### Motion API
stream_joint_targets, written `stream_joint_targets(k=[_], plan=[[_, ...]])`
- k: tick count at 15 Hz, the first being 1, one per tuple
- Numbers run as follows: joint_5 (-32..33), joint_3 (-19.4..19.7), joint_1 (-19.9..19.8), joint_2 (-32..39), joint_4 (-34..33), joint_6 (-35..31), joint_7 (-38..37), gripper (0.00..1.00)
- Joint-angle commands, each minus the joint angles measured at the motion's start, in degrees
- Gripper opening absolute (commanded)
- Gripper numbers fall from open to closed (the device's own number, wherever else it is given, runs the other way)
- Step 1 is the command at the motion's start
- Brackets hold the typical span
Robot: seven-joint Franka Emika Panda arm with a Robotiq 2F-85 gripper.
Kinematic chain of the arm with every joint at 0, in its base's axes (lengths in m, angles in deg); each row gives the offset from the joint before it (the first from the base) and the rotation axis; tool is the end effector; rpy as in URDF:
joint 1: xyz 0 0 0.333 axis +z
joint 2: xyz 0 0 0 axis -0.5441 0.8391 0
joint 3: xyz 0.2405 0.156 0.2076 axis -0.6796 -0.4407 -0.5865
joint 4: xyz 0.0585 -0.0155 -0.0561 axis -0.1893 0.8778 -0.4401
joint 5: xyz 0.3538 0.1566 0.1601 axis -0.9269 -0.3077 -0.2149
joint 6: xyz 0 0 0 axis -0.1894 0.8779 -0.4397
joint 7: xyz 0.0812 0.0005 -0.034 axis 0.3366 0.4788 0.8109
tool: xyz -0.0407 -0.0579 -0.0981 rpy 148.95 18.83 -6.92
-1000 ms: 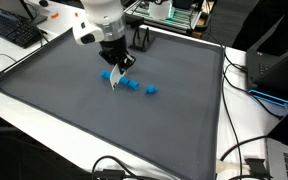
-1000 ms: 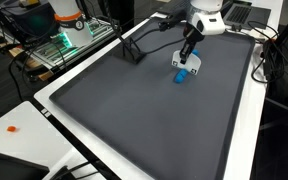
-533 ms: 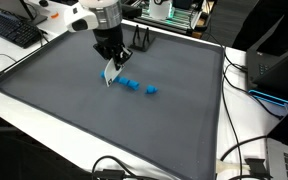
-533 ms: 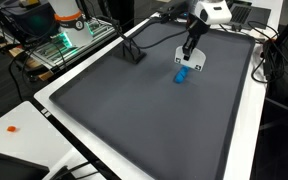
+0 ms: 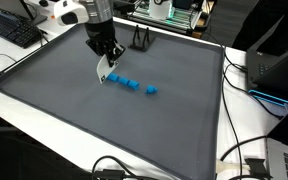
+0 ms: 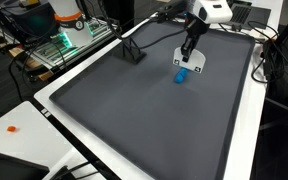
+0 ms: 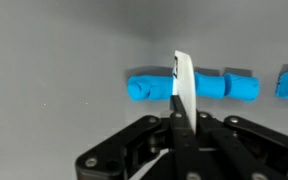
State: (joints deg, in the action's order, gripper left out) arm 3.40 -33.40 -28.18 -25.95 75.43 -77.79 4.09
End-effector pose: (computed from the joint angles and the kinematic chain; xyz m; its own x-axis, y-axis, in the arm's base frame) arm 0.6865 0.0605 0.2783 0.9975 0.0624 -0.0334 0.0638 -0.9970 0.0430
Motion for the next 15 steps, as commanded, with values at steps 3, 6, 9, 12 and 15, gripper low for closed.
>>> stream_joint_targets(k=[3,6,9,12,15], plan=[[0.2,-0.1,-1.3,-0.4,2.7,-2.0,2.8,0.01],[0.3,-0.2,-1.6,-0.1,3.5,-2.9,3.5,0.01],[0.4,-0.2,-1.7,0.4,4.1,-3.9,4.2,0.01],[0.3,-0.3,-1.7,0.7,5.0,-5.8,4.5,0.01],[0.3,-0.3,-1.7,1.2,5.7,-7.6,4.9,0.01]])
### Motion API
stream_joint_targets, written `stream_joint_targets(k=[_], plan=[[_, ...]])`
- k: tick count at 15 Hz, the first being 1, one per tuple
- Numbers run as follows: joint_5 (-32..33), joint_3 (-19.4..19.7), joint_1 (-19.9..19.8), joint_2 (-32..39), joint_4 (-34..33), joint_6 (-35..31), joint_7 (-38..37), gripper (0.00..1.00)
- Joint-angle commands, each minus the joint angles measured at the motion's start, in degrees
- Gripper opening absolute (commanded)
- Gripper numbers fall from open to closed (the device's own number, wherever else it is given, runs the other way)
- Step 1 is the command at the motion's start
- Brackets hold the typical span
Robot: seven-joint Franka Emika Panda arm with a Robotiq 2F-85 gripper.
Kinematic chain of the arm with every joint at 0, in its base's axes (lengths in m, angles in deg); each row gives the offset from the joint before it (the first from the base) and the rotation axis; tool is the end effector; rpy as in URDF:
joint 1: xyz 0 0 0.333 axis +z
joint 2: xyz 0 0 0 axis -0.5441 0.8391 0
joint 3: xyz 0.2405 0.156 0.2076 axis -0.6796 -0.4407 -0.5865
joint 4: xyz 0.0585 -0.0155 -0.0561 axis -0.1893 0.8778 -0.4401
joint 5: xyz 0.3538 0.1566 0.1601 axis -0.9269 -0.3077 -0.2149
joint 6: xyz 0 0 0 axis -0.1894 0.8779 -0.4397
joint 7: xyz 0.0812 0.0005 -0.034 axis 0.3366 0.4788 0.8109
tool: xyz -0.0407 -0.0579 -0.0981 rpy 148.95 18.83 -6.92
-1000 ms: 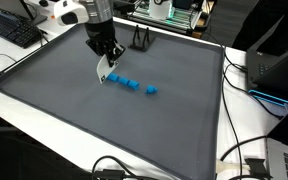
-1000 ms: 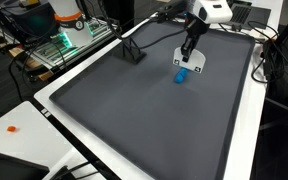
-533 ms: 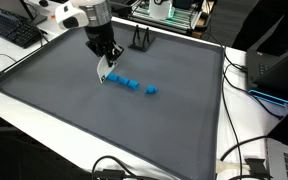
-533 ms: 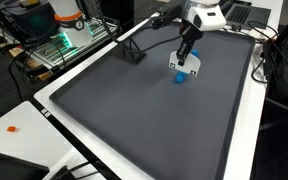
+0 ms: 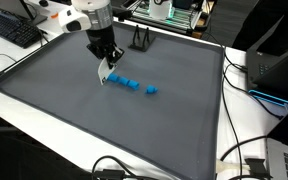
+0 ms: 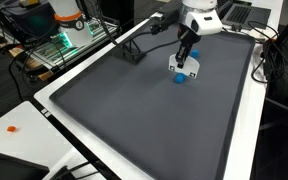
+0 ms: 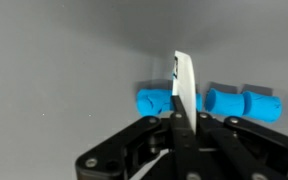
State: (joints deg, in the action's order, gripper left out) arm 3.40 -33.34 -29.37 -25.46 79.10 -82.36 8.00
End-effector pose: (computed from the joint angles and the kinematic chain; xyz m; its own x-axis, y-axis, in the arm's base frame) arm 0.6751 0.0455 0.2508 0.9933 0.1122 -0.0291 0.1133 -0.9928 0.0382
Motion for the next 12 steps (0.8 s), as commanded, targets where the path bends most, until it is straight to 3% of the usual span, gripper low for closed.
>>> stream_joint_targets(k=[1,12], plan=[[0.4,-0.4,-0.5,0.9,2.4,-3.5,1.0,0.01],[-0.1,-0.9,-0.2,2.8,2.5,-2.3,1.8,0.01]])
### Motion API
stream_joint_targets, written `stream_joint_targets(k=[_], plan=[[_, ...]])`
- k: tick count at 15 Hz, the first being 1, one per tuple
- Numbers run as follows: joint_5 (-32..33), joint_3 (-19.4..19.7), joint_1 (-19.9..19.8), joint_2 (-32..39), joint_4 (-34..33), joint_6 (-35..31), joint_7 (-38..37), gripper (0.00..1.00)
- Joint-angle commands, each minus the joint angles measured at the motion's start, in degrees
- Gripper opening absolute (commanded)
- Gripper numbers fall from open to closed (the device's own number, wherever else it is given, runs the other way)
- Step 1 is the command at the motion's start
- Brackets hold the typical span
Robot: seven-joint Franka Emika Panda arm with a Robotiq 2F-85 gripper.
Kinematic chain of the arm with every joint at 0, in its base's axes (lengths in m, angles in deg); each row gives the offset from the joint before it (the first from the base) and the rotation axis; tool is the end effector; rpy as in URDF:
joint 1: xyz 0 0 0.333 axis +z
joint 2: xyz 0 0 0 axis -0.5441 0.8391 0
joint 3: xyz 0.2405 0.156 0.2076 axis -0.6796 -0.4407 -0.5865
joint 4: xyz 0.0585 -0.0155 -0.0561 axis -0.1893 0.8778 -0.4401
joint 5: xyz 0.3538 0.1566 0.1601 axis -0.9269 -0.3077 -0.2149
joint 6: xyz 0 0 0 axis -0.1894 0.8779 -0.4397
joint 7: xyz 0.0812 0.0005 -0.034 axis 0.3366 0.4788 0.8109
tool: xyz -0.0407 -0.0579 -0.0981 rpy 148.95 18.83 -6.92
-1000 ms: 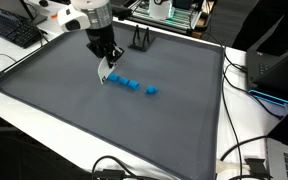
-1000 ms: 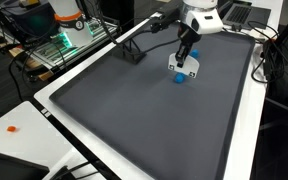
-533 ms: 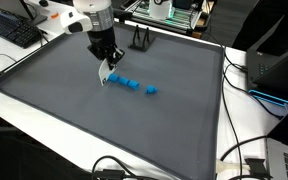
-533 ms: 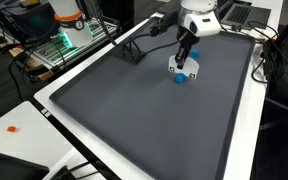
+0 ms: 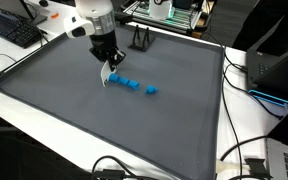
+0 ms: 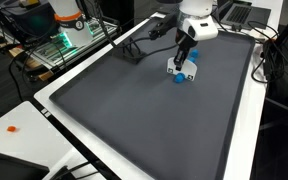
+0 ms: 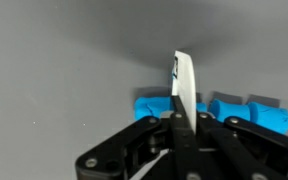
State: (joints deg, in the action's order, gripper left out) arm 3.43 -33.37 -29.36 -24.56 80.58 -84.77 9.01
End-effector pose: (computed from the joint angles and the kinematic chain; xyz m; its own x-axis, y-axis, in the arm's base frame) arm 0.6695 0.0460 0.2327 0.9908 0.1324 -0.0292 0.1334 -0.9904 0.0359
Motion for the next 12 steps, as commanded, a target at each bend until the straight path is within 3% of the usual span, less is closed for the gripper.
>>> stream_joint_targets(k=[1,12], plan=[[-0.3,-1.0,-0.1,1.9,1.0,0.2,0.5,0.01],[0.5,0.5,1.9,-1.3,1.8,5.1,-8.8,0.01]])
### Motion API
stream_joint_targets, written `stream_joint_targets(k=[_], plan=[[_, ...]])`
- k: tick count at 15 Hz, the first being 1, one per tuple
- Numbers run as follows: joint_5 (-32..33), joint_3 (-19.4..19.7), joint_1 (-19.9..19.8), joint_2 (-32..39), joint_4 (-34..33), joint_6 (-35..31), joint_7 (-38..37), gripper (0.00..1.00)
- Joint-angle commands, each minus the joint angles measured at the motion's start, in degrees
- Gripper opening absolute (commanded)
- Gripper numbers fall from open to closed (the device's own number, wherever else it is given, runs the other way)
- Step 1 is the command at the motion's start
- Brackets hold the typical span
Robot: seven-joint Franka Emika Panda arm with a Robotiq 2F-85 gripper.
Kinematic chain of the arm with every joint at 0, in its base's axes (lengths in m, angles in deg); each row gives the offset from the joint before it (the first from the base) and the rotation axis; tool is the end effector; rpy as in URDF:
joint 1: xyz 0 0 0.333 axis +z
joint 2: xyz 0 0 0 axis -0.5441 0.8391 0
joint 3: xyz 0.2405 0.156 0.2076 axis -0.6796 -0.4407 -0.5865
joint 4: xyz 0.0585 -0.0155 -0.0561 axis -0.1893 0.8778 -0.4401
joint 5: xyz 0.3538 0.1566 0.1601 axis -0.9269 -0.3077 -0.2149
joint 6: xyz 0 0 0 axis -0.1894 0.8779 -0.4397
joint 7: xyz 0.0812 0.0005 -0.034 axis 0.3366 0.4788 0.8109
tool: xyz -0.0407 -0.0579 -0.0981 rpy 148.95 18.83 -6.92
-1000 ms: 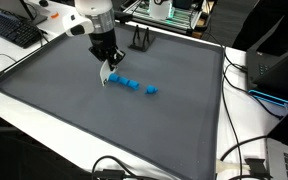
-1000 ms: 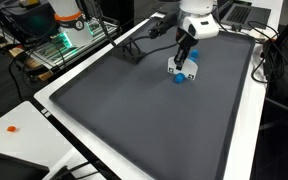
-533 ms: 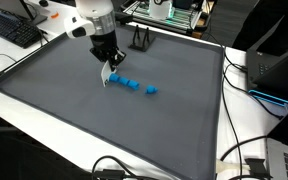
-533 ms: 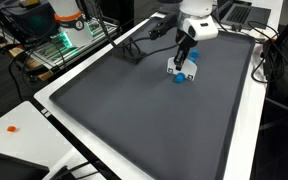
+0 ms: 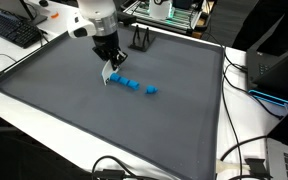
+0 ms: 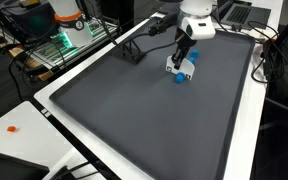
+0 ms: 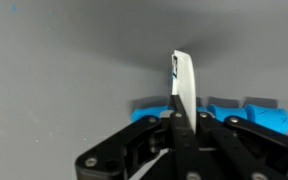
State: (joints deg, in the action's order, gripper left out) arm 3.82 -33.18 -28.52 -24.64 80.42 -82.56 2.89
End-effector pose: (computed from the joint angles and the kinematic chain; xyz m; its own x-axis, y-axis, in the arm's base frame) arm 0.6653 0.0529 0.2316 0.9974 0.0408 -0.0591 0.0437 -0.9979 0.0482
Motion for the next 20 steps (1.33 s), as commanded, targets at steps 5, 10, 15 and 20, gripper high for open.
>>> stream_joint_targets(k=[5,10,15,20], plan=[[2.9,1.9,2.7,-3.0,3.0,5.4,-8.2,0.01],[3.7,1.9,3.1,-5.7,4.4,4.1,-12.4,0.01],[2.5,1.5,3.4,-11.2,7.3,4.0,-17.8,0.01],[0.7,1.4,4.3,-18.7,13.8,2.1,-29.3,0.01]])
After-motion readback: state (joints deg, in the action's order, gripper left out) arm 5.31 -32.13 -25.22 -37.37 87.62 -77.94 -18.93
